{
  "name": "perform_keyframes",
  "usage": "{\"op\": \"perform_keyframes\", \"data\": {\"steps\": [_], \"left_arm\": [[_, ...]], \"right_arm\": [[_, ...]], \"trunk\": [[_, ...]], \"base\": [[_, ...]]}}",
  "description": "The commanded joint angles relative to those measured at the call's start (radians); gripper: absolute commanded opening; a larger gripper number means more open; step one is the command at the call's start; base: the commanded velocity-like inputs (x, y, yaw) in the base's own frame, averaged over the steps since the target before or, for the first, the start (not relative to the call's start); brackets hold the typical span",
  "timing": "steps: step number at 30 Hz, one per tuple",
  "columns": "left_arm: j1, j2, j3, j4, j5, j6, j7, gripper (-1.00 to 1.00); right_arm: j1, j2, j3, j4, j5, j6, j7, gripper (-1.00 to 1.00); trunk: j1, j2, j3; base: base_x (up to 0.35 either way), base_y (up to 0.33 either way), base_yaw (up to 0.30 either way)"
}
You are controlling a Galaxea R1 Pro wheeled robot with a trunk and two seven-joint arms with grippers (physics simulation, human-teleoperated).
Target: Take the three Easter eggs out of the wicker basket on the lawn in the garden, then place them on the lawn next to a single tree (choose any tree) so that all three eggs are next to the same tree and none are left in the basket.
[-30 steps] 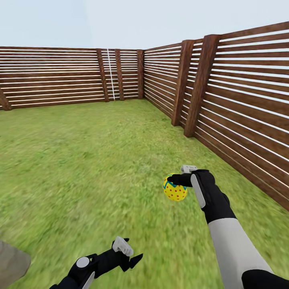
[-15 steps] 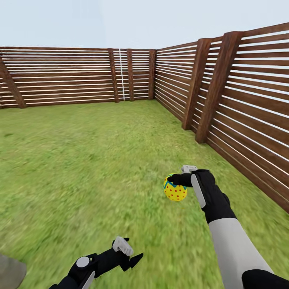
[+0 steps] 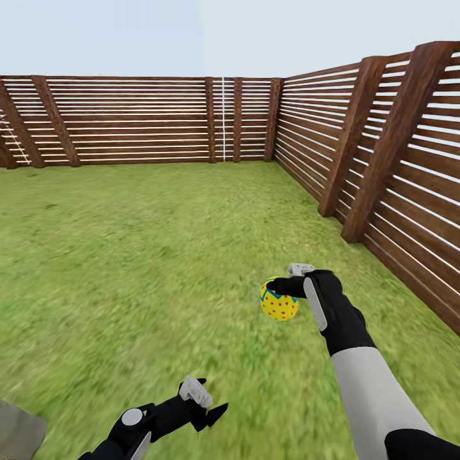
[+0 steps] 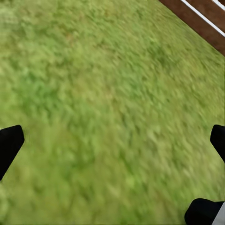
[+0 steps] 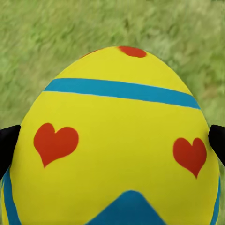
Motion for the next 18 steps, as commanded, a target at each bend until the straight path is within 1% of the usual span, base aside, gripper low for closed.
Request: {"op": "perform_keyframes", "data": {"steps": [1,8,18], "left_arm": [[-0.001,0.001,-0.002,-0.001,0.011,0.010,-0.001,1.00],[-0.001,0.001,-0.002,-0.001,0.011,0.010,-0.001,1.00],[-0.001,0.001,-0.002,-0.001,0.011,0.009,0.001,1.00]], "right_arm": [[0.000,0.000,-0.001,0.000,-0.005,0.004,-0.001,-1.00],[0.000,0.000,0.001,0.004,-0.004,0.003,-0.003,-1.00],[0.000,0.001,0.002,0.009,-0.003,0.003,-0.004,-1.00]], "trunk": [[0.000,0.000,-0.001],[0.000,0.000,-0.001],[0.000,0.000,-0.001]], "base": [[0.266,-0.204,0.271],[0.232,-0.228,0.271],[0.185,-0.256,0.272]]}}
